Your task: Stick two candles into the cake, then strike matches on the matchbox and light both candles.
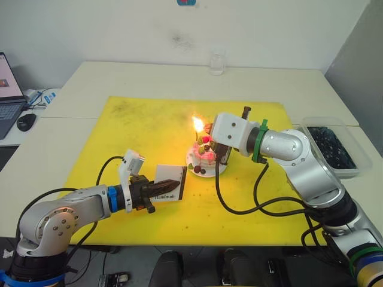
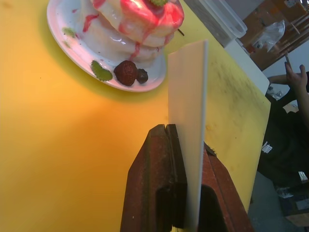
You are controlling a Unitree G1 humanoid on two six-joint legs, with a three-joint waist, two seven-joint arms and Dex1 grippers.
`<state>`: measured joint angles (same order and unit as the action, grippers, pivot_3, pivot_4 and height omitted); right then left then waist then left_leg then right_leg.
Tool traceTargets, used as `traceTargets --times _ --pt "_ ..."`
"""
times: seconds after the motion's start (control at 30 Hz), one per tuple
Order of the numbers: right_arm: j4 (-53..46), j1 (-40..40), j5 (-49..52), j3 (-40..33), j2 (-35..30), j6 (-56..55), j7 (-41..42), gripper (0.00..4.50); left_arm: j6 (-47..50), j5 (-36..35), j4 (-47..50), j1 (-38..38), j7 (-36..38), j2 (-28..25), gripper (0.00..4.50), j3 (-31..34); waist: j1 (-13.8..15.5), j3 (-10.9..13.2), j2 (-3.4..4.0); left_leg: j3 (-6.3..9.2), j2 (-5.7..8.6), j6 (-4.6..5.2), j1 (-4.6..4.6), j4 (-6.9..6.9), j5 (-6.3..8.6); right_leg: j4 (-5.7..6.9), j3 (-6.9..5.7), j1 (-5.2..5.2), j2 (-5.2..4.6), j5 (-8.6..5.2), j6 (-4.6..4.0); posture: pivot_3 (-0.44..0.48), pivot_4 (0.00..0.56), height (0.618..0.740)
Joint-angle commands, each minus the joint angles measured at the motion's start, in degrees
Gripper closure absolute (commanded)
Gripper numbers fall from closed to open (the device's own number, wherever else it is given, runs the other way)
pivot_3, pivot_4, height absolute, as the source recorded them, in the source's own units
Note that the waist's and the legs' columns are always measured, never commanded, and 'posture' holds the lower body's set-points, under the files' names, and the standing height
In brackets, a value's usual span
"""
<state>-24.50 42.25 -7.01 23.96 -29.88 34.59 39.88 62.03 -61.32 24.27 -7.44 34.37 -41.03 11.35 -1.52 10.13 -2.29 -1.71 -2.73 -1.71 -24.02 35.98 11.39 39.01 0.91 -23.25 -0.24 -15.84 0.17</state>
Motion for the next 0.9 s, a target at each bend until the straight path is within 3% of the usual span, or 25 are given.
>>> traceTargets --times 0.03,0.9 --pt "0.2 1.3 -1.6 -0.7 0.7 -2.5 -0.8 4.45 -0.9 0.1 1.5 -1.2 0.4 0.5 4.50 -0.8 0.0 0.0 0.00 0.00 0.00 0.00 0.00 0.00 0.00 0.00 0.00 0.00 0.00 0.00 0.00 0.000 0.150 0.740" --pt "3.0 0.9 -4.8 -0.7 2.3 -6.3 0.8 4.45 -1.3 0.9 1.3 -1.9 1.1 0.9 4.50 -1.9 0.0 0.0 0.00 0.01 -0.01 0.00 0.00 -0.01 0.00 0.00 -0.01 0.00 0.01 0.00 0.00 0.000 0.150 0.740"
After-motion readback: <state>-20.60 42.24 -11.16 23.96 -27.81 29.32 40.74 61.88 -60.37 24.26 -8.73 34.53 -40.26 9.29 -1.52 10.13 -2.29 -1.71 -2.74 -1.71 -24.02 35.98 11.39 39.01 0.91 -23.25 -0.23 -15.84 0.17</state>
